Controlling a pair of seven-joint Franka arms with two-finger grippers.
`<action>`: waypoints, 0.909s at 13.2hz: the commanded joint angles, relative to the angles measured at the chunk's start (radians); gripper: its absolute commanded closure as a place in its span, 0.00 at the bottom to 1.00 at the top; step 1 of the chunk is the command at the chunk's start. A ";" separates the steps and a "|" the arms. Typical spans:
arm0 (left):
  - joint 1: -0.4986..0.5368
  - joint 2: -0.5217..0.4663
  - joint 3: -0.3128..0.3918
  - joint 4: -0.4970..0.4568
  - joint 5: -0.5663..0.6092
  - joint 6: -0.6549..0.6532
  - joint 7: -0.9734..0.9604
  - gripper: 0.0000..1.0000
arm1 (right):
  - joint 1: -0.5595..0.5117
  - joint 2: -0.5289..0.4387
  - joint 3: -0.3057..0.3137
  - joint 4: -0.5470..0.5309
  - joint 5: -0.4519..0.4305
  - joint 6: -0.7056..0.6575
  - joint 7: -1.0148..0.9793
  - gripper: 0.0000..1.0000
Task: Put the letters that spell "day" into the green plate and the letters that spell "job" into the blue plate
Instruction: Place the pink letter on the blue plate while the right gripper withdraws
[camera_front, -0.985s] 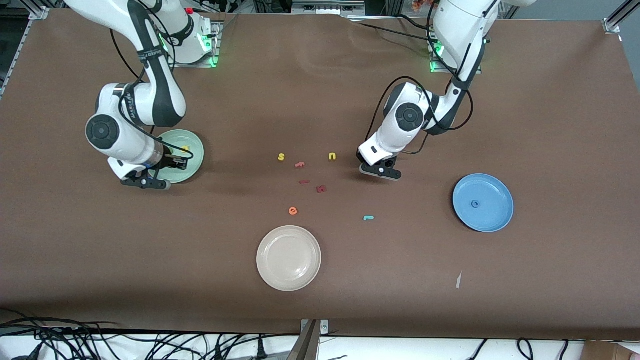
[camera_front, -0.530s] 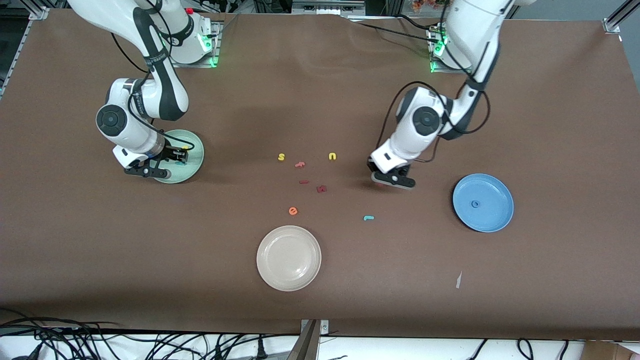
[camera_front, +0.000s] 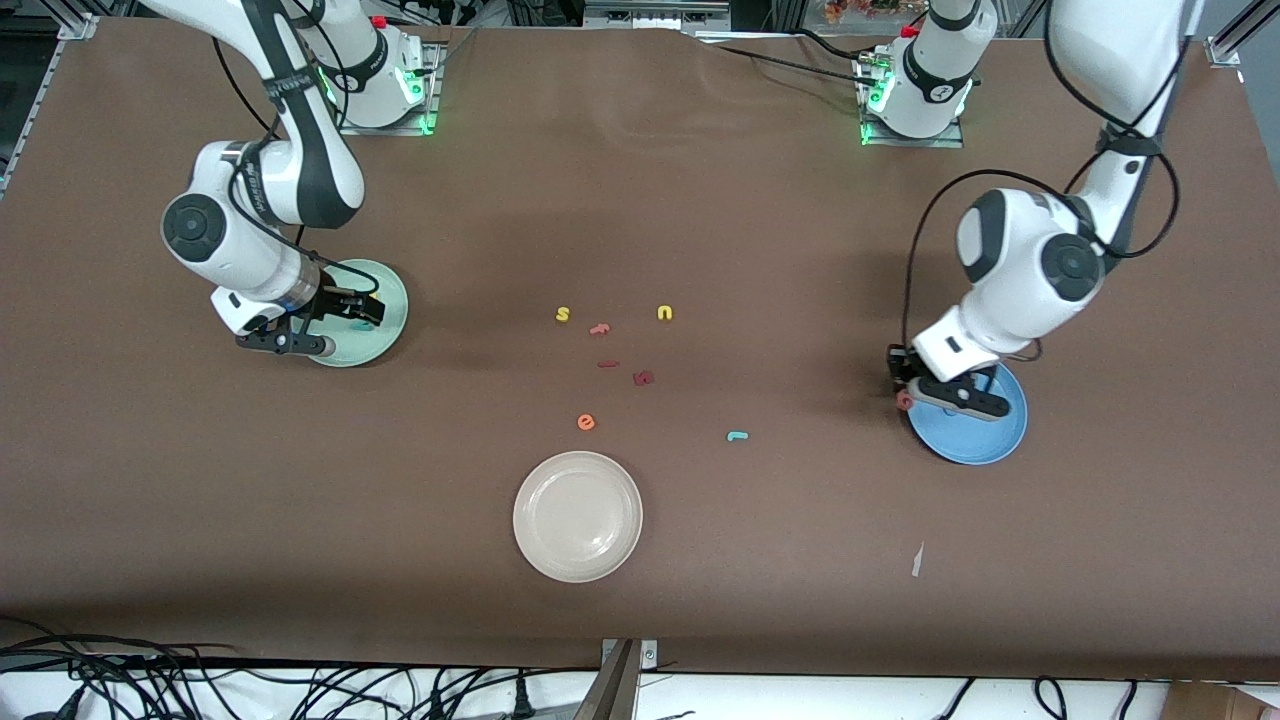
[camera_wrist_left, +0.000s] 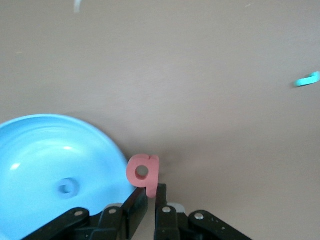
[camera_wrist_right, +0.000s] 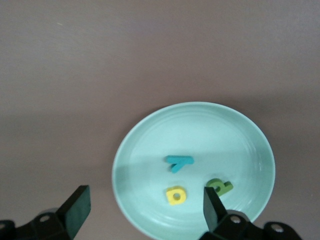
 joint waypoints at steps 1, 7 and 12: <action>0.043 -0.007 -0.013 -0.021 0.021 -0.007 0.068 0.97 | -0.002 -0.007 -0.003 0.163 -0.005 -0.215 0.003 0.00; 0.049 0.011 -0.013 -0.017 0.061 -0.007 0.082 0.54 | -0.014 0.001 -0.060 0.433 -0.088 -0.391 -0.011 0.00; -0.108 0.037 -0.015 0.053 0.043 0.007 -0.086 0.39 | -0.026 0.019 -0.103 0.695 -0.074 -0.623 -0.092 0.00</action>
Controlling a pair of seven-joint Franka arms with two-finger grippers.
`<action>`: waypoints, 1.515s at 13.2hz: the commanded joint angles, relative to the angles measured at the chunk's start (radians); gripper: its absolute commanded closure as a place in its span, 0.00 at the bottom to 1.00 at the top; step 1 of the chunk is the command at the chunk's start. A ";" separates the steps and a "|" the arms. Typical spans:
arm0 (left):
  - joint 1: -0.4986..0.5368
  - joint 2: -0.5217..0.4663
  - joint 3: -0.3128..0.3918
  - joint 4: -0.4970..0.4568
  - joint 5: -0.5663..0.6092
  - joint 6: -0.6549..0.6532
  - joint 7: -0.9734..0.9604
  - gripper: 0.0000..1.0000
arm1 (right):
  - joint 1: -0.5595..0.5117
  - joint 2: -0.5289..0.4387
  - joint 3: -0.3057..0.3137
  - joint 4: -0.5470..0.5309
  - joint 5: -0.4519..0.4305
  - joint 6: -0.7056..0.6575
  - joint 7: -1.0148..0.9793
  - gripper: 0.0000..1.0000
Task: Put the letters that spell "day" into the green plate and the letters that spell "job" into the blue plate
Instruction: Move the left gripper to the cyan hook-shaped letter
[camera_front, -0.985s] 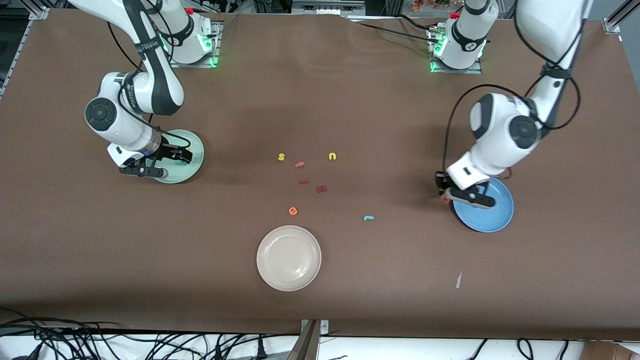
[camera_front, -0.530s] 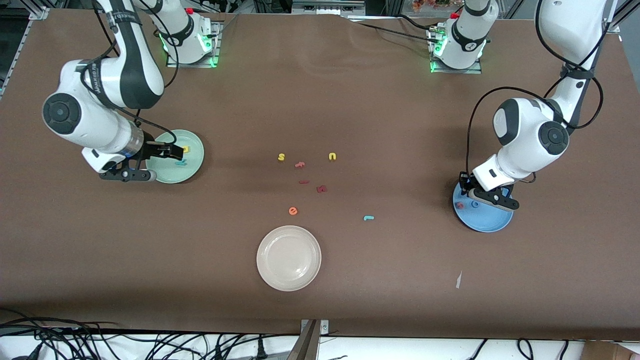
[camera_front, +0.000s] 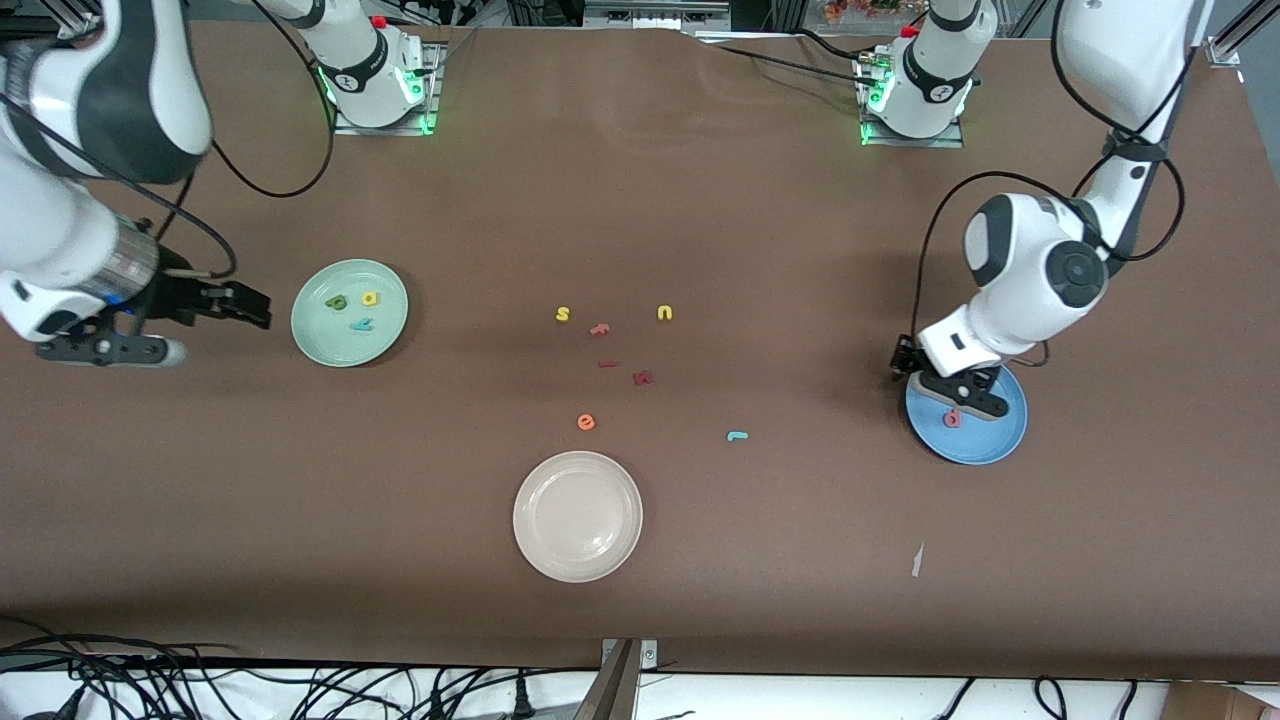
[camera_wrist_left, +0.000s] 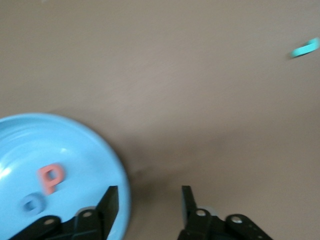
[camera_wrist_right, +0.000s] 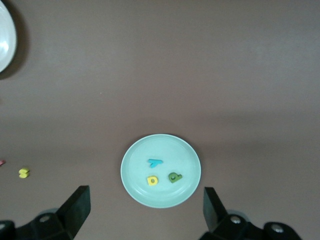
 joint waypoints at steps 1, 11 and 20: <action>-0.101 0.044 0.006 0.082 0.015 -0.001 -0.159 0.38 | -0.013 0.035 0.003 0.112 0.003 -0.084 -0.036 0.00; -0.408 0.308 0.129 0.407 0.060 0.002 -0.203 0.22 | -0.064 -0.015 0.082 0.133 0.017 -0.099 -0.062 0.00; -0.471 0.425 0.176 0.466 0.060 0.111 -0.203 0.13 | -0.501 -0.170 0.529 -0.017 -0.066 -0.069 -0.053 0.00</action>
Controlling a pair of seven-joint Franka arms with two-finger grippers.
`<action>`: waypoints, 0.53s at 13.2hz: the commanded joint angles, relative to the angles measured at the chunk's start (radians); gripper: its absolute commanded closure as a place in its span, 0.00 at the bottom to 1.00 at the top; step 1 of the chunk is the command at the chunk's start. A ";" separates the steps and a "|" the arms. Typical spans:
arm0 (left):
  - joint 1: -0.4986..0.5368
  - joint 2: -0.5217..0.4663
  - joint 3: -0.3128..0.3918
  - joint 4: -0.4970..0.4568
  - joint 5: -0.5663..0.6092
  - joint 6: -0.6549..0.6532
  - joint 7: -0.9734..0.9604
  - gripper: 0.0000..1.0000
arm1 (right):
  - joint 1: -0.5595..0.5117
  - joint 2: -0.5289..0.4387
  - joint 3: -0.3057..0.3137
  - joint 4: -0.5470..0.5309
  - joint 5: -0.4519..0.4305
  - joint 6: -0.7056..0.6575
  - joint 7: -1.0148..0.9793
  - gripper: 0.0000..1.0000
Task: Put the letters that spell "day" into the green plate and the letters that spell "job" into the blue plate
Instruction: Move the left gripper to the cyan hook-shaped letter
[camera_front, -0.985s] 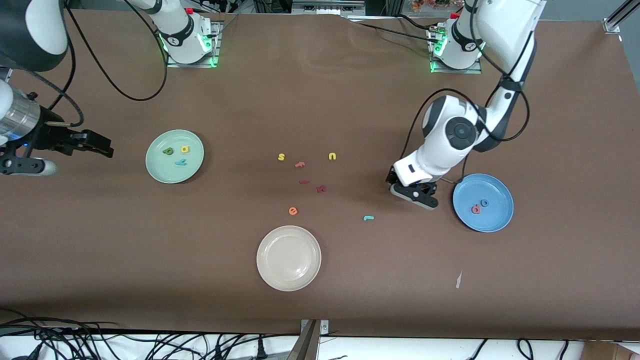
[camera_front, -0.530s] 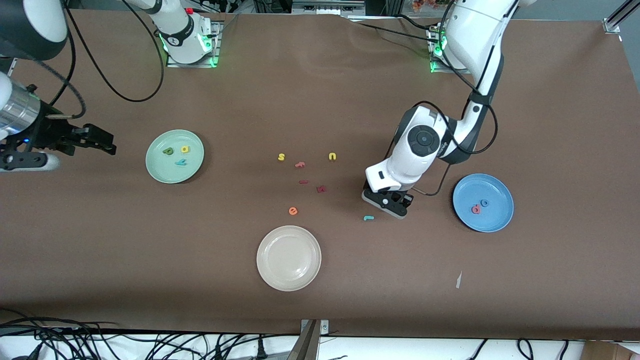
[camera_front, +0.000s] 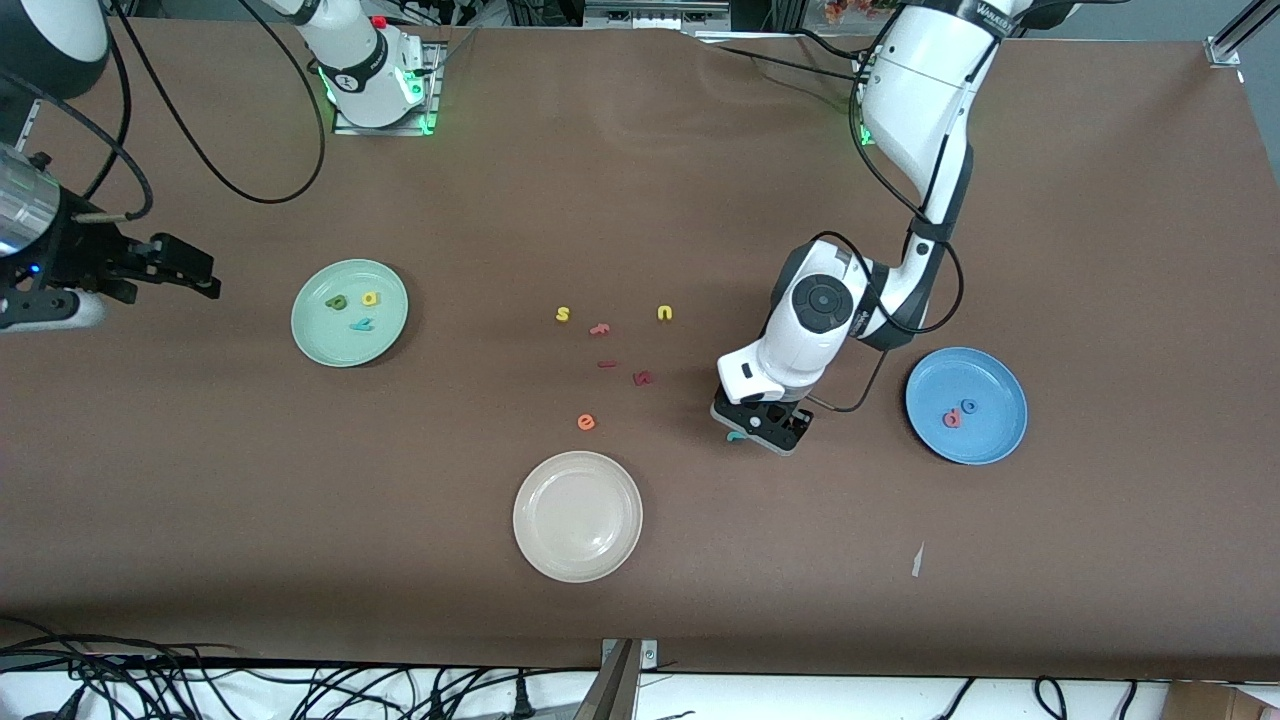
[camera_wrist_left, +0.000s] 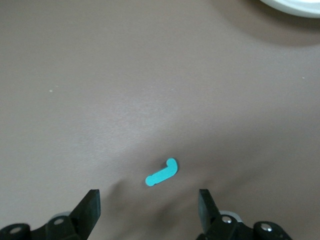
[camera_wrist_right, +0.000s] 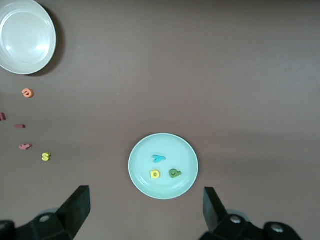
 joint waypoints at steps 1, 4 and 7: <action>-0.028 0.034 0.027 0.041 0.029 0.015 -0.007 0.13 | -0.043 -0.112 0.043 -0.121 -0.024 0.019 0.000 0.00; -0.053 0.057 0.034 0.051 0.029 0.026 -0.008 0.12 | -0.066 -0.117 0.055 -0.121 -0.024 0.018 -0.003 0.00; -0.067 0.072 0.054 0.061 0.029 0.034 -0.008 0.13 | -0.097 -0.117 0.065 -0.120 -0.017 0.019 -0.005 0.00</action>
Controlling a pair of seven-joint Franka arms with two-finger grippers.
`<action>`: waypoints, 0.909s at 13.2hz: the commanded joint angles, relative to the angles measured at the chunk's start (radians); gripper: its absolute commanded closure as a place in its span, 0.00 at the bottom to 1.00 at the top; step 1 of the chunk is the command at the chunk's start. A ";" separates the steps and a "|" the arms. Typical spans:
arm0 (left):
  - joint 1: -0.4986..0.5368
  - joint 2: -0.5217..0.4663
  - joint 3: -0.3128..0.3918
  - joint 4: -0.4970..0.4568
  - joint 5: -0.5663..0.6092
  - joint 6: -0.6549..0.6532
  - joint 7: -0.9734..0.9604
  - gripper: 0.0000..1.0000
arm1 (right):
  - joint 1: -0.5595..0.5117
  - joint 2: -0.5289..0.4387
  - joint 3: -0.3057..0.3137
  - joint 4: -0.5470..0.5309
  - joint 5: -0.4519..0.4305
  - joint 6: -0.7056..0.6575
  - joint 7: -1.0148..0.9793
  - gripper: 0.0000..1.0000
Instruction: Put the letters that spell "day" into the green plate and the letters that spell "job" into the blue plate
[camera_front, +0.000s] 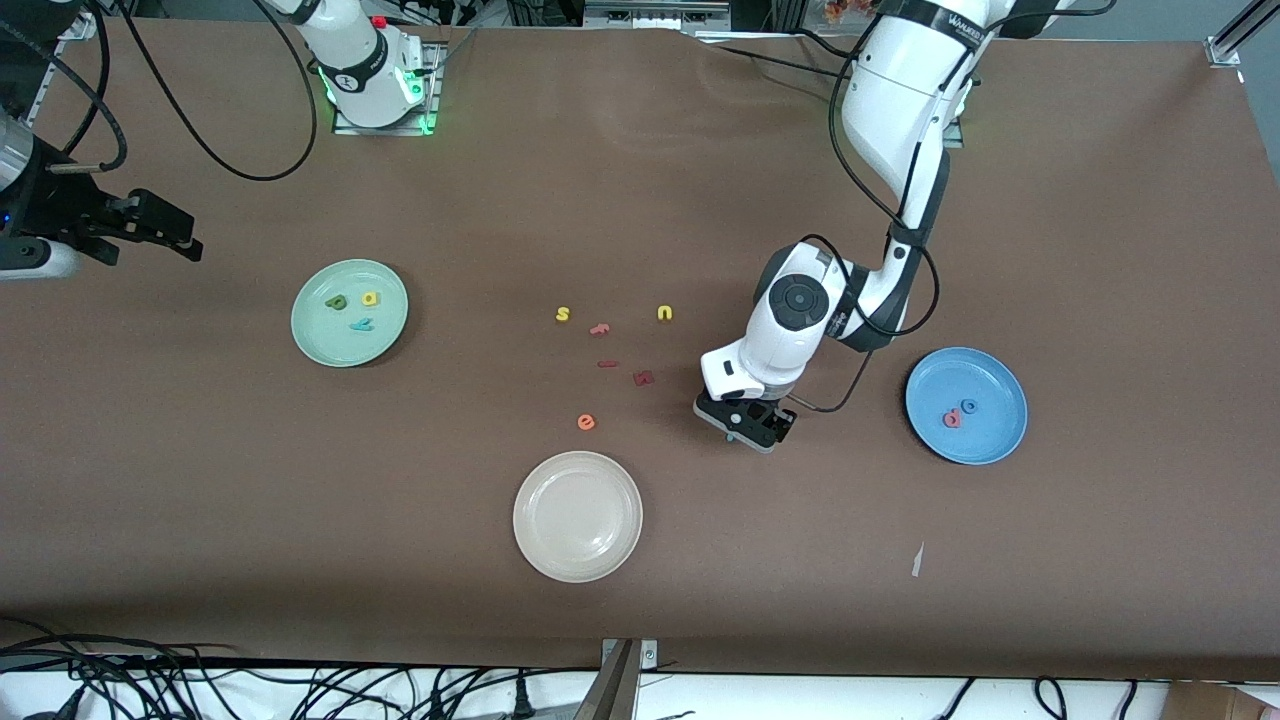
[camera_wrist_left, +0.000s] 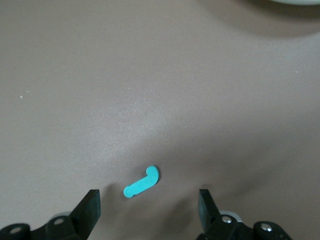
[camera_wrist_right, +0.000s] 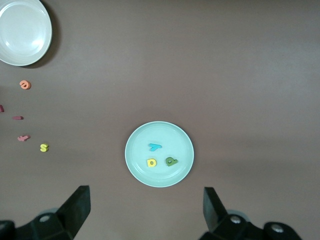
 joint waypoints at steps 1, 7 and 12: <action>-0.026 0.027 0.035 0.039 0.029 0.006 -0.008 0.13 | -0.053 -0.024 0.044 -0.025 -0.008 0.016 -0.002 0.00; -0.038 0.048 0.044 0.056 0.029 0.006 -0.007 0.28 | -0.103 -0.022 0.106 -0.012 -0.011 0.007 -0.003 0.00; -0.040 0.054 0.046 0.061 0.029 0.006 -0.007 0.43 | -0.129 -0.018 0.098 0.001 -0.021 0.016 -0.002 0.00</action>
